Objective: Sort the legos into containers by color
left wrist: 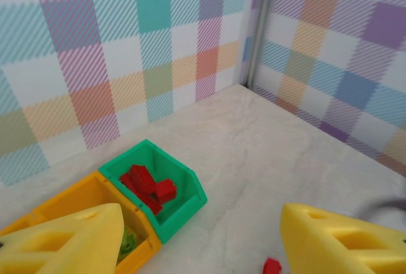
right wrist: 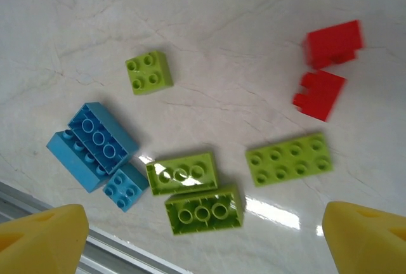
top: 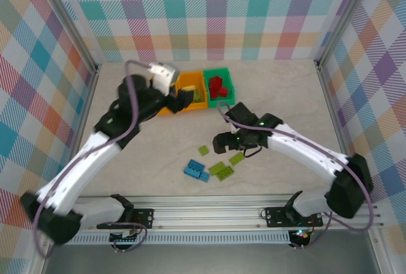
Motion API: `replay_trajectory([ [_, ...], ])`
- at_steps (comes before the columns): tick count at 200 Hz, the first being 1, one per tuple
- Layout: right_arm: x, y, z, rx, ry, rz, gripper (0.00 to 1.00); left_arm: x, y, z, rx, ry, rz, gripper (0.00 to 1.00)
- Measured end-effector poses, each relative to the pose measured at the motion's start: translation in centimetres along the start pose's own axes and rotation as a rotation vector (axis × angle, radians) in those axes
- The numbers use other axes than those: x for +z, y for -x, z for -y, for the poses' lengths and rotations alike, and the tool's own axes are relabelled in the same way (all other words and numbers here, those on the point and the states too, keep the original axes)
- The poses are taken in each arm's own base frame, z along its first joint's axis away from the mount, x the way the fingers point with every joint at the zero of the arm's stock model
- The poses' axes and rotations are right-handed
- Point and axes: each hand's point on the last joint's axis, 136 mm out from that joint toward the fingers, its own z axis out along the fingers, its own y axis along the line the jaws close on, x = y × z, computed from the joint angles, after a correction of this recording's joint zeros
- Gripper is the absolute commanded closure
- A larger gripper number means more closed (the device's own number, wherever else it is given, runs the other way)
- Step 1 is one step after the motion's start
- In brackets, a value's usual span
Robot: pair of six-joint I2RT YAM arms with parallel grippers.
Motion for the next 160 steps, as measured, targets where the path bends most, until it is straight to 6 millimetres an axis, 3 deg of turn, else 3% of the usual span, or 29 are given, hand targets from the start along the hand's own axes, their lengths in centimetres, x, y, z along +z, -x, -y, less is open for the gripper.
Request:
replay_trajectory([
  [12,1.7,0.5,-1.2,-0.025,0.005,-0.021,0.08,-3.7,-0.4,1.1,0.056,-0.029,0.001,0.21],
  [31,3.9,1.2,-3.3,-0.067,0.016,-0.041,0.14,-8.9,-3.9,3.7,0.164,-0.138,-0.075,0.18],
  [47,5.8,1.7,-4.6,-0.092,0.027,-0.049,0.17,-11.2,-8.1,5.4,0.238,-0.233,-0.176,0.16],
  [71,8.5,1.4,-5.5,-0.118,0.022,-0.085,0.2,-14.0,-16.8,8.0,0.373,-0.453,-0.39,0.14],
  [88,10.1,1.5,-5.7,-0.133,-0.005,-0.102,0.22,-15.9,-20.7,9.5,0.434,-0.59,-0.45,0.13],
  [108,11.6,1.9,-5.7,-0.146,-0.038,-0.109,0.24,-17.3,-22.5,10.7,0.473,-0.689,-0.458,0.13],
  [160,14.0,2.6,-5.1,-0.189,-0.141,-0.102,0.39,-16.7,-25.3,11.2,0.497,-0.805,-0.531,0.1],
])
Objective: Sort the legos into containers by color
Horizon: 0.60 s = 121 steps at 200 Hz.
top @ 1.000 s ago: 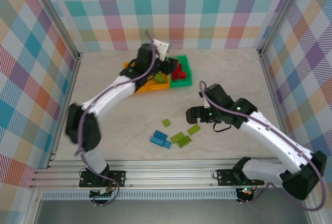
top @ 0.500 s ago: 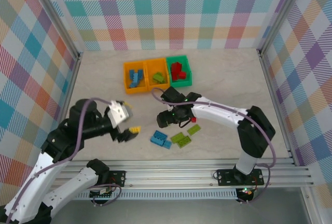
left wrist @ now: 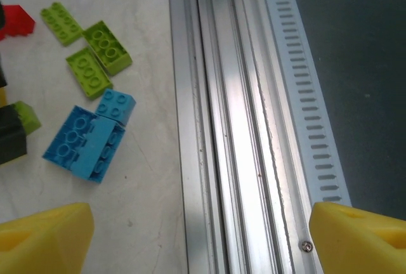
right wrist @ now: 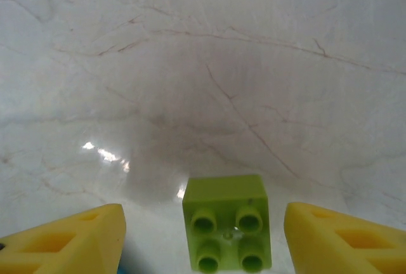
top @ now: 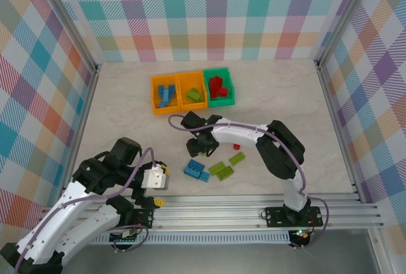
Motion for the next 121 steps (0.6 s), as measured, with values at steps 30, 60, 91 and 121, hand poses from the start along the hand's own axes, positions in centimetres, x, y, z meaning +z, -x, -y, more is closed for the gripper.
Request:
replay_trajectory([
  [30,1.0,-0.4,0.4,-0.001,-0.029,-0.026,0.48,0.6,-0.2,-0.5,0.024,0.018,0.014,0.09],
  [60,1.3,-0.8,0.8,0.005,-0.047,-0.029,0.64,1.3,-0.1,-1.4,0.058,0.053,0.048,0.03],
  [91,0.5,-0.6,1.0,0.018,-0.051,-0.012,0.71,2.5,-0.6,-2.2,0.068,0.079,0.067,0.0],
  [121,-3.0,1.9,1.1,0.064,0.033,0.096,0.75,3.2,-0.4,-3.7,0.078,0.164,0.127,0.0],
])
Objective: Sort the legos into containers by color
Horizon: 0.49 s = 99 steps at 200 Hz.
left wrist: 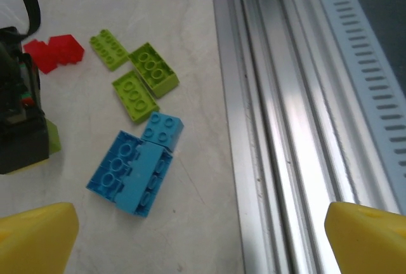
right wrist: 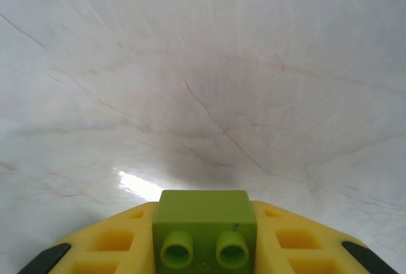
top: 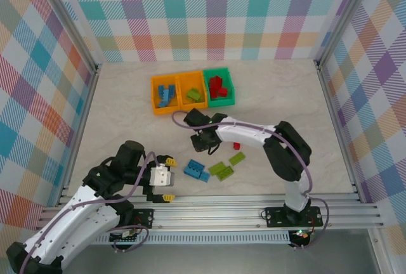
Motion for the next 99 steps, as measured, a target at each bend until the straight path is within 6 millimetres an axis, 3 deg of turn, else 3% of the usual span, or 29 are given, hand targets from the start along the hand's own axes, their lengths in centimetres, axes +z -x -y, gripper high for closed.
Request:
replay_trajectory([
  [20,-2.9,3.9,0.8,0.058,0.055,0.123,0.75,0.1,0.0,-0.9,-0.003,0.058,0.025,0.0],
  [25,-3.8,5.7,1.3,0.078,0.065,0.173,0.75,0.0,0.2,-1.2,0.001,0.077,0.033,0.0],
  [54,-5.8,12.1,3.1,0.13,0.08,0.34,0.74,-0.2,0.5,-2.5,0.019,0.144,0.054,0.0],
  [72,-5.3,15.0,4.1,0.149,0.072,0.397,0.74,0.0,0.3,-2.7,0.022,0.155,0.053,0.0],
  [99,-2.4,18.1,5.4,0.139,0.028,0.411,0.73,0.1,0.2,-3.0,0.019,0.159,0.048,0.0],
])
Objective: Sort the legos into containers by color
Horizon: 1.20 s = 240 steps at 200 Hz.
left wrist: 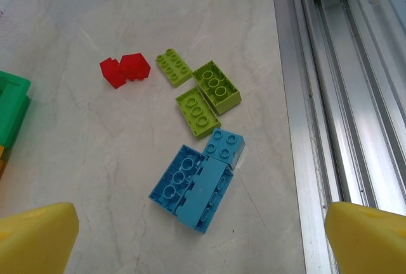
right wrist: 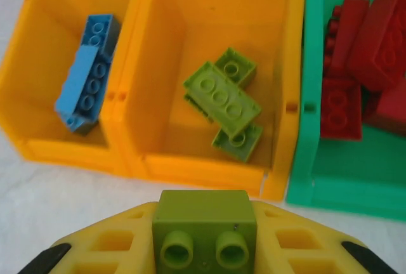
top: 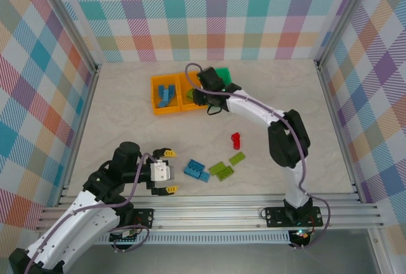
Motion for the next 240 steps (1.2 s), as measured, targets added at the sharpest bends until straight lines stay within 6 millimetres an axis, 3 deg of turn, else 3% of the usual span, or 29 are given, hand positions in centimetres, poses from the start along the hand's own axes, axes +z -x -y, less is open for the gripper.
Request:
replay_trajectory([
  [31,3.2,0.6,-0.1,-0.042,-0.026,-0.024,0.7,0.5,-0.4,0.3,-0.022,-0.033,-0.013,0.0],
  [76,5.9,4.1,-1.5,-0.072,-0.03,0.009,0.55,1.4,-1.2,0.9,-0.073,-0.101,-0.032,0.0],
  [104,6.3,6.4,-2.5,-0.083,-0.027,0.037,0.44,1.8,-1.2,0.7,-0.111,-0.105,-0.032,0.0],
  [125,5.5,7.9,-3.0,-0.096,-0.016,0.078,0.44,1.8,-0.9,0.0,-0.144,-0.076,-0.024,0.0],
  [165,2.9,5.8,-2.2,-0.16,-0.053,-0.033,0.43,1.9,-0.9,-1.9,-0.225,0.016,-0.036,0.0],
  [210,1.3,0.3,-1.6,-0.282,-0.056,-0.268,0.21,1.8,-1.1,-4.4,-0.335,0.144,-0.048,0.0],
  [240,-2.8,-1.8,-1.8,-0.355,-0.045,-0.396,0.2,1.4,-1.3,-6.2,-0.492,0.221,-0.091,0.0],
])
